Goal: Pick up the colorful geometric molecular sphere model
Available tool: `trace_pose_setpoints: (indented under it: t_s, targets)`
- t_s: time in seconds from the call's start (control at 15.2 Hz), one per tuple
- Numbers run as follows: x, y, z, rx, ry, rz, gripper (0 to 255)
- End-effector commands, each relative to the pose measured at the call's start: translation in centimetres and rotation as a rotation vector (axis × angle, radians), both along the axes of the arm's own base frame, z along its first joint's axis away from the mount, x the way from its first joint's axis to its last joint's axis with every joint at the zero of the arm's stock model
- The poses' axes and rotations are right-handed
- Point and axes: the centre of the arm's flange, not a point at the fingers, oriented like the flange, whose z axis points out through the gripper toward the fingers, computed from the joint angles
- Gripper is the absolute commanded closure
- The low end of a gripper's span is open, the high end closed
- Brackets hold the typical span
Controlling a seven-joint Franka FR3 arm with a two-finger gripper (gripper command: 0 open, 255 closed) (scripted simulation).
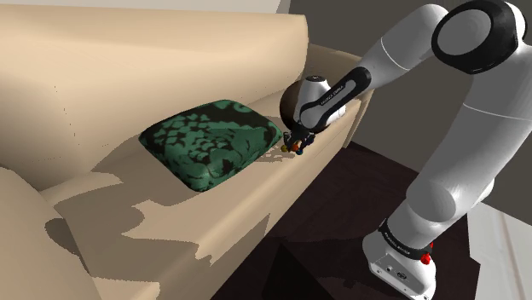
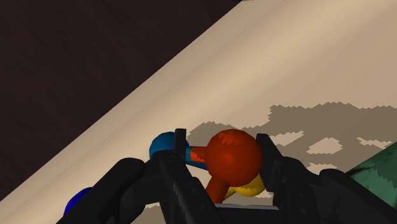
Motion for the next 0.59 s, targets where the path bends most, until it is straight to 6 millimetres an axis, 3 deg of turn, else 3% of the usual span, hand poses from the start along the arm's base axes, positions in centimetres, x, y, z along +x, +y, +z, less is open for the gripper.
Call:
trace_pose_setpoints:
  t_s: [0.0,0.2,0.53]
  targets:
    - [0.0,0.0,0.0,0.000,0.000,0.001,255]
    - [0.1,0.0,0.0,0.000,0.000,0.001,255]
    - [0.1,0.0,2.6,0.000,0.000,0.001,255]
